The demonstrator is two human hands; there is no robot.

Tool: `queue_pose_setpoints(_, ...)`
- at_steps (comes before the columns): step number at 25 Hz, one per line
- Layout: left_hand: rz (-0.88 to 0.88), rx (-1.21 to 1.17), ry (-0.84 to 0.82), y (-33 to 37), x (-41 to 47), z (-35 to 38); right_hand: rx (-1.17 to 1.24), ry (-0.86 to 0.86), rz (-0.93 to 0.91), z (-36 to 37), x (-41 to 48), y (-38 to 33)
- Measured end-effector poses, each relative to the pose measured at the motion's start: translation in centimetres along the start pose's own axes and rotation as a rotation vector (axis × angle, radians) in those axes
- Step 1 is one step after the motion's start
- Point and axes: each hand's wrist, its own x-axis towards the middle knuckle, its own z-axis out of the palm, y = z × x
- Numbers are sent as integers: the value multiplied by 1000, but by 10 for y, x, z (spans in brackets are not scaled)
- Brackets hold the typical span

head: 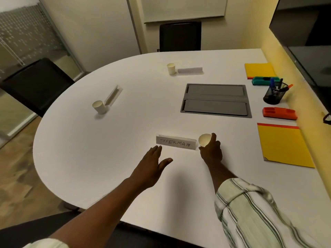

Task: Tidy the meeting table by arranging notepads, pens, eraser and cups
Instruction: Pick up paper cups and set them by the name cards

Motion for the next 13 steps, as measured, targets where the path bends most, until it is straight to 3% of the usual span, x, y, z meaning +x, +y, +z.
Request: queue_pose_setpoints(13, -11, -38, 49, -11, 12, 2, 51, -73, 45, 5, 18, 16)
